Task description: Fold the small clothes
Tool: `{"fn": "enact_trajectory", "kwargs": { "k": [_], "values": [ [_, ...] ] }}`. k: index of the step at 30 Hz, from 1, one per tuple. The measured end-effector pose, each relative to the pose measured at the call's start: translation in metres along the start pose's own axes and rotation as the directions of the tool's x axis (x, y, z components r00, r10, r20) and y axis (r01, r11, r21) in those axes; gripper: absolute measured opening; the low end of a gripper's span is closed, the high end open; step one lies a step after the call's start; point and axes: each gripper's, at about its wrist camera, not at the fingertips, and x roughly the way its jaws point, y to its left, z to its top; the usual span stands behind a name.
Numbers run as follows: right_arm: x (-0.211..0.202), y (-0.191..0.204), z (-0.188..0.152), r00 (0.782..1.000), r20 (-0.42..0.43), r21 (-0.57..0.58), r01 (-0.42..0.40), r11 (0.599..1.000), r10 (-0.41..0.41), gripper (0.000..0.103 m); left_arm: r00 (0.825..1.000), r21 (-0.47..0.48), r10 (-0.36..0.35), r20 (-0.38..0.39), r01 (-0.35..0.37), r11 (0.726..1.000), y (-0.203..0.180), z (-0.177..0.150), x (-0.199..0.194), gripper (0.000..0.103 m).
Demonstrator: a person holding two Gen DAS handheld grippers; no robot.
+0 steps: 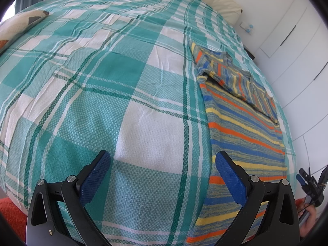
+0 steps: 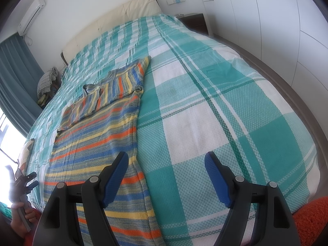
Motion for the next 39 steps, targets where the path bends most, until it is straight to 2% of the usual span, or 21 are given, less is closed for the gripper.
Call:
{"fn": "enact_trajectory", "kwargs": {
  "k": [16, 19, 21, 23, 25, 29, 31, 36, 39],
  "values": [
    [0.000, 0.000, 0.000, 1.000, 0.000, -0.001, 0.000, 1.000, 0.000, 0.076, 1.000, -0.002, 0.001, -0.001, -0.001, 1.000, 0.000, -0.001, -0.001, 0.102],
    [-0.001, -0.004, 0.004, 1.000, -0.019, 0.020, -0.017, 1.000, 0.018, 0.076, 0.999, -0.013, -0.007, -0.044, 0.006, 1.000, -0.001, -0.002, -0.010, 0.101],
    [-0.010, -0.010, 0.011, 1.000, -0.009, 0.047, -0.029, 0.998, 0.029, 0.076, 0.995, -0.028, -0.053, -0.084, 0.051, 0.998, -0.003, -0.012, -0.021, 0.101],
    [-0.018, -0.018, 0.019, 0.999, -0.025, 0.070, -0.028, 0.997, 0.030, 0.076, 0.987, -0.027, -0.089, -0.135, 0.086, 0.996, -0.008, -0.027, -0.028, 0.102],
    [-0.019, -0.025, 0.024, 0.997, -0.073, 0.094, -0.034, 0.995, 0.041, 0.076, 0.976, -0.006, -0.090, -0.196, 0.091, 0.996, -0.017, -0.044, -0.024, 0.102],
    [-0.013, -0.033, 0.019, 0.978, -0.199, 0.120, -0.040, 0.992, 0.064, 0.076, 0.954, 0.082, -0.029, -0.300, 0.056, 0.995, -0.038, -0.070, -0.005, 0.101],
    [-0.011, -0.032, 0.012, 0.964, -0.255, 0.125, -0.047, 0.991, 0.078, 0.076, 0.954, 0.121, -0.002, -0.301, 0.040, 0.992, -0.046, -0.074, -0.004, 0.101],
    [-0.002, -0.018, -0.011, 0.911, -0.405, 0.070, -0.050, 0.996, 0.075, 0.076, 0.946, 0.118, -0.010, -0.325, 0.051, 0.992, -0.050, -0.081, -0.002, 0.101],
    [-0.002, -0.011, -0.021, 0.899, -0.436, 0.019, -0.049, 0.999, 0.053, 0.076, 0.942, 0.126, -0.006, -0.336, 0.052, 0.991, -0.050, -0.081, 0.000, 0.101]
  ]
}}
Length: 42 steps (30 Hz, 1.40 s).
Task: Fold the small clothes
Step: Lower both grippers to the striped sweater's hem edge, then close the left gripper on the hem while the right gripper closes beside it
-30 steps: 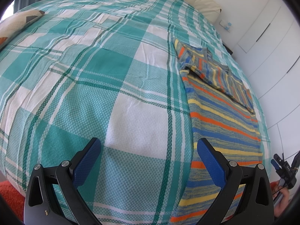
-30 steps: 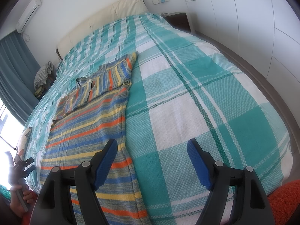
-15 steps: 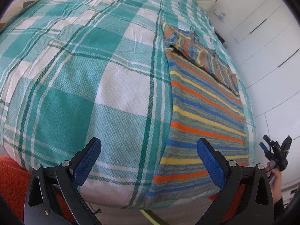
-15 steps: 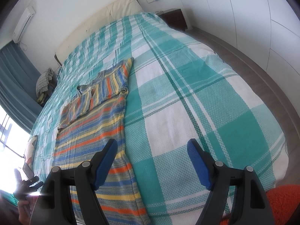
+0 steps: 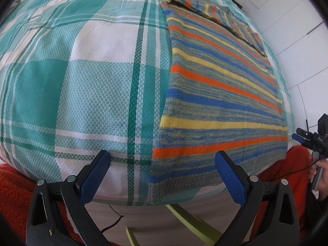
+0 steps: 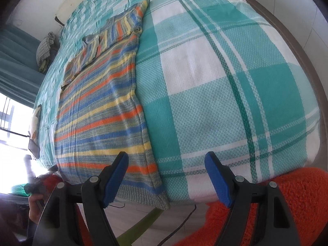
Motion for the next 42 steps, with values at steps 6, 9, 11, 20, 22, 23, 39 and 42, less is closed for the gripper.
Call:
{"fn": "enact_trajectory", "kwargs": {
  "k": [6, 9, 11, 20, 22, 23, 39, 42],
  "values": [
    [-0.001, -0.004, -0.002, 1.000, 0.007, 0.017, 0.014, 1.000, -0.014, 0.076, 1.000, 0.003, 0.003, -0.003, -0.003, 1.000, -0.001, 0.000, 0.003, 0.101],
    [0.001, -0.004, -0.001, 1.000, -0.008, 0.015, 0.016, 1.000, -0.016, 0.076, 1.000, 0.003, 0.002, -0.012, -0.002, 1.000, 0.001, 0.000, 0.004, 0.101],
    [0.001, -0.002, -0.001, 1.000, -0.021, 0.003, 0.017, 1.000, -0.016, 0.076, 1.000, 0.008, 0.005, -0.019, -0.005, 1.000, 0.002, -0.002, 0.004, 0.101],
    [0.005, 0.007, -0.006, 0.991, -0.125, -0.089, 0.038, 0.995, -0.049, 0.076, 0.998, 0.046, 0.025, -0.051, -0.023, 0.999, -0.006, -0.005, 0.005, 0.082],
    [0.008, 0.012, -0.009, 0.987, -0.150, -0.128, 0.037, 0.991, -0.056, 0.076, 0.997, 0.056, 0.038, -0.063, -0.034, 0.998, -0.007, -0.007, 0.006, 0.074],
    [0.009, 0.015, -0.011, 0.986, -0.159, -0.148, 0.032, 0.988, -0.056, 0.076, 0.997, 0.060, 0.042, -0.071, -0.038, 0.998, -0.008, -0.008, 0.006, 0.065],
    [0.033, 0.047, -0.021, 0.960, -0.271, -0.268, -0.008, 0.963, -0.068, 0.005, 0.990, 0.056, -0.036, -0.134, 0.044, 0.997, -0.019, -0.011, -0.015, 0.004],
    [0.008, 0.043, -0.007, 0.973, -0.212, -0.166, -0.126, 0.978, 0.090, 0.005, 0.986, 0.012, -0.140, -0.085, 0.142, 0.990, -0.014, 0.000, -0.041, 0.004]
  ]
}}
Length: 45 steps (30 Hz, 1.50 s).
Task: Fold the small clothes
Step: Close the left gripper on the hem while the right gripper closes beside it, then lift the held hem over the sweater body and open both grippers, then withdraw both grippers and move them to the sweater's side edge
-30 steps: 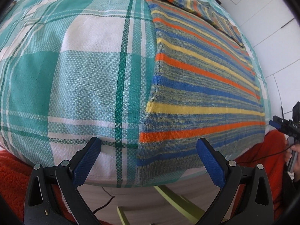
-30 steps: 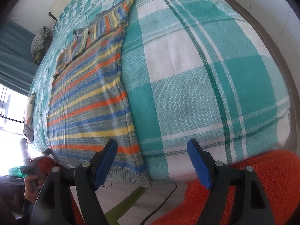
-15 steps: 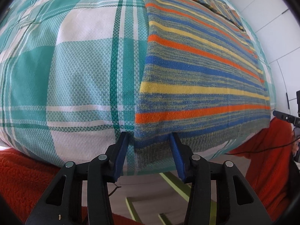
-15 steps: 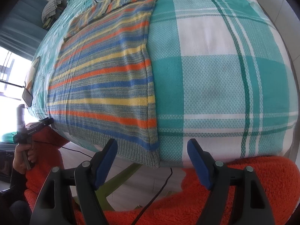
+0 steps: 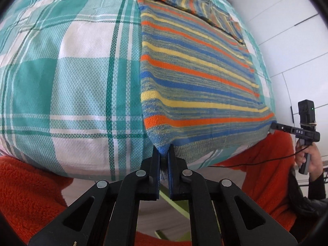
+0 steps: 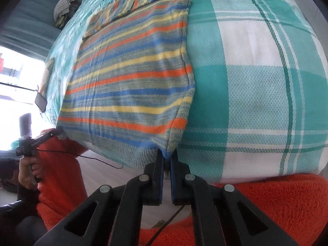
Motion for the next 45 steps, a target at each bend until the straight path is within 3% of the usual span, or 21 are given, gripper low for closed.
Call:
{"fn": "enact_trajectory", "kwargs": {
  "k": [5, 13, 19, 20, 21, 22, 23, 24, 26, 27, 28, 31, 35, 36, 37, 39, 41, 43, 45],
  "values": [
    [-0.037, -0.009, 0.043, 0.970, 0.184, 0.077, -0.178, 0.981, 0.161, 0.005, 0.985, -0.053, -0.115, 0.131, 0.123, 0.991, 0.010, 0.053, -0.034, 0.004],
    [-0.049, -0.019, 0.173, 0.912, 0.368, 0.127, -0.239, 0.963, 0.178, 0.005, 0.951, -0.102, -0.143, 0.275, 0.177, 0.979, 0.024, 0.207, -0.033, 0.004],
    [-0.021, -0.052, 0.296, 0.886, 0.422, 0.219, -0.304, 0.927, 0.191, 0.005, 0.959, -0.145, -0.098, 0.264, 0.141, 0.979, 0.037, 0.335, 0.020, 0.004],
    [-0.010, -0.056, 0.319, 0.874, 0.442, 0.217, -0.324, 0.921, 0.204, 0.008, 0.964, -0.158, -0.085, 0.253, 0.128, 0.979, 0.043, 0.354, 0.035, 0.007],
    [0.000, -0.064, 0.337, 0.860, 0.471, 0.230, -0.334, 0.914, 0.196, 0.018, 0.966, -0.190, -0.059, 0.253, 0.109, 0.976, 0.053, 0.371, 0.047, 0.012],
    [0.008, -0.072, 0.348, 0.856, 0.492, 0.272, -0.323, 0.906, 0.158, 0.030, 0.969, -0.234, -0.020, 0.247, 0.080, 0.969, 0.065, 0.383, 0.056, 0.020],
    [0.015, -0.079, 0.355, 0.855, 0.501, 0.313, -0.323, 0.893, 0.134, 0.053, 0.970, -0.277, 0.001, 0.242, 0.069, 0.958, 0.077, 0.390, 0.060, 0.039],
    [0.017, -0.083, 0.358, 0.846, 0.515, 0.331, -0.343, 0.879, 0.136, 0.053, 0.967, -0.315, 0.002, 0.255, 0.081, 0.946, 0.088, 0.391, 0.058, 0.054],
    [0.006, -0.079, 0.352, 0.811, 0.561, 0.281, -0.376, 0.883, 0.167, 0.053, 0.948, -0.330, -0.020, 0.318, 0.131, 0.935, 0.100, 0.384, 0.040, 0.066],
    [-0.002, -0.072, 0.347, 0.801, 0.568, 0.234, -0.376, 0.896, 0.188, 0.053, 0.940, -0.303, -0.021, 0.340, 0.130, 0.944, 0.099, 0.376, 0.029, 0.070],
    [-0.009, -0.062, 0.344, 0.808, 0.546, 0.177, -0.366, 0.913, 0.218, 0.053, 0.938, -0.256, -0.023, 0.345, 0.118, 0.959, 0.093, 0.367, 0.020, 0.071],
    [-0.007, -0.018, 0.340, 0.891, 0.380, -0.009, -0.263, 0.965, 0.247, 0.053, 0.955, -0.067, -0.090, 0.283, 0.113, 0.991, 0.060, 0.339, 0.013, 0.072],
    [0.036, 0.018, 0.322, 0.971, 0.163, -0.110, -0.156, 0.982, 0.172, 0.053, 0.974, 0.069, -0.180, 0.140, 0.172, 0.983, 0.019, 0.284, 0.040, 0.073],
    [0.048, 0.019, 0.306, 0.984, 0.109, -0.127, -0.127, 0.984, 0.141, 0.053, 0.984, 0.098, -0.153, 0.095, 0.144, 0.985, 0.014, 0.267, 0.051, 0.073],
    [0.060, 0.017, 0.286, 0.995, 0.056, -0.151, -0.079, 0.985, 0.088, 0.053, 0.997, 0.138, -0.070, 0.035, 0.064, 0.988, 0.010, 0.250, 0.066, 0.071],
    [0.074, 0.012, 0.253, 0.999, 0.004, -0.203, 0.041, 0.978, -0.041, 0.041, 0.991, 0.191, 0.132, -0.028, -0.124, 0.974, 0.015, 0.226, 0.089, 0.049],
    [0.064, 0.014, 0.232, 0.992, 0.050, -0.248, 0.123, 0.961, -0.114, 0.039, 0.993, 0.161, 0.117, 0.009, -0.117, 0.980, 0.018, 0.221, 0.075, 0.048],
    [0.044, 0.027, 0.223, 0.988, 0.116, -0.268, 0.127, 0.955, -0.098, 0.039, 0.994, 0.120, 0.044, 0.099, -0.056, 0.991, 0.010, 0.222, 0.048, 0.059],
    [0.028, 0.047, 0.217, 0.979, 0.197, -0.310, 0.118, 0.943, -0.058, 0.044, 0.978, 0.141, -0.007, 0.209, -0.023, 0.990, -0.007, 0.222, 0.029, 0.087]
  ]
}}
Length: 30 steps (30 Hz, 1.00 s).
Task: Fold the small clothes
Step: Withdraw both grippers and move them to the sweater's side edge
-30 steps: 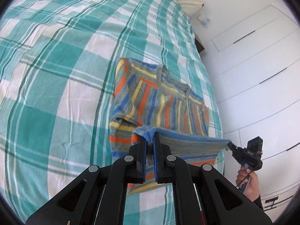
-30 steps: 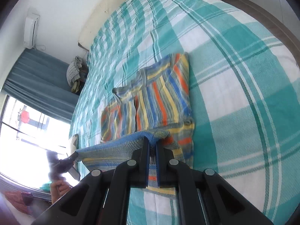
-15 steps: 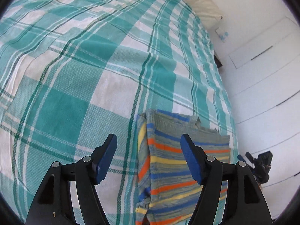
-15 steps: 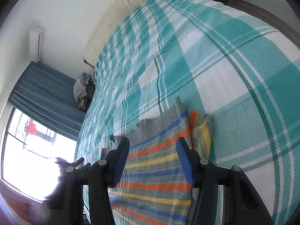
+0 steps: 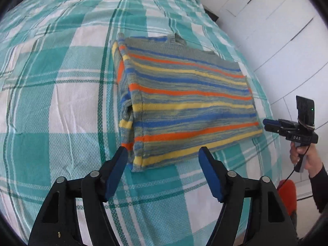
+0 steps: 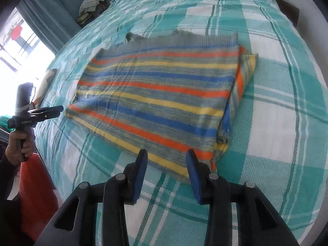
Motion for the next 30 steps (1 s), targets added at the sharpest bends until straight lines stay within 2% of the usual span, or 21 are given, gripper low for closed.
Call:
{"fn": "enact_trajectory", "kwargs": {
  "k": [2, 3, 4, 5, 6, 7, 8, 9, 10, 11, 12, 15, 17, 21, 30],
  "values": [
    [0.002, 0.008, 0.009, 0.999, 0.051, 0.004, -0.017, 1.000, 0.016, 0.051, 0.998, -0.002, -0.009, 0.064, 0.009, 1.000, -0.017, 0.005, 0.002, 0.089],
    [0.011, 0.007, 0.007, 0.998, 0.054, 0.020, -0.016, 1.000, 0.015, 0.051, 0.997, -0.016, -0.005, 0.073, 0.006, 1.000, -0.023, 0.007, 0.012, 0.089],
    [0.025, 0.003, 0.004, 0.999, 0.040, 0.039, 0.003, 0.999, -0.005, 0.051, 0.997, -0.026, 0.028, 0.071, -0.027, 0.999, -0.026, 0.008, 0.027, 0.089],
    [0.043, -0.002, -0.001, 0.999, -0.010, 0.073, 0.036, 0.997, -0.035, 0.051, 0.994, -0.020, 0.099, 0.038, -0.098, 0.995, -0.026, 0.008, 0.047, 0.085],
    [0.059, -0.008, -0.010, 0.996, -0.068, 0.103, 0.061, 0.993, -0.054, 0.048, 0.976, 0.007, 0.210, -0.052, -0.210, 0.978, -0.025, 0.004, 0.074, 0.071],
    [0.055, -0.010, -0.018, 0.998, -0.027, 0.097, 0.057, 0.994, -0.055, 0.048, 0.945, 0.061, 0.310, -0.105, -0.305, 0.950, -0.020, -0.003, 0.094, 0.072],
    [0.048, -0.008, -0.023, 0.998, -0.002, 0.081, 0.070, 0.994, -0.070, 0.047, 0.942, 0.106, 0.332, -0.047, -0.326, 0.939, -0.025, -0.010, 0.090, 0.074],
    [0.041, -0.005, -0.027, 0.996, -0.023, 0.085, 0.089, 0.992, -0.087, 0.047, 0.933, 0.124, 0.357, -0.038, -0.350, 0.929, -0.029, -0.013, 0.084, 0.074],
    [0.031, -0.003, -0.032, 0.996, -0.016, 0.102, 0.094, 0.990, -0.093, 0.047, 0.933, 0.110, 0.358, -0.048, -0.351, 0.930, -0.030, -0.015, 0.078, 0.074],
    [0.020, -0.002, -0.037, 0.996, 0.009, 0.122, 0.088, 0.989, -0.090, 0.050, 0.940, 0.089, 0.339, -0.045, -0.334, 0.938, -0.031, -0.017, 0.069, 0.074],
    [0.010, 0.000, -0.042, 0.996, 0.040, 0.131, 0.071, 0.989, -0.077, 0.057, 0.946, 0.080, 0.324, -0.029, -0.321, 0.944, -0.033, -0.019, 0.060, 0.078],
    [-0.009, 0.003, -0.057, 0.989, 0.122, 0.140, 0.070, 0.988, -0.087, 0.069, 0.935, 0.094, 0.353, 0.027, -0.354, 0.930, -0.044, -0.024, 0.042, 0.089],
    [-0.009, 0.002, -0.068, 0.985, 0.146, 0.165, 0.066, 0.984, -0.091, 0.069, 0.929, 0.098, 0.368, 0.042, -0.370, 0.924, -0.050, -0.025, 0.038, 0.090],
    [-0.007, -0.007, -0.083, 0.988, 0.138, 0.239, 0.033, 0.970, -0.068, 0.069, 0.918, 0.095, 0.394, 0.053, -0.397, 0.913, -0.055, -0.031, 0.033, 0.090],
    [-0.013, -0.005, -0.083, 0.984, 0.155, 0.224, 0.051, 0.973, -0.087, 0.069, 0.912, 0.095, 0.406, 0.065, -0.410, 0.907, -0.063, -0.032, 0.028, 0.090]
  ]
}}
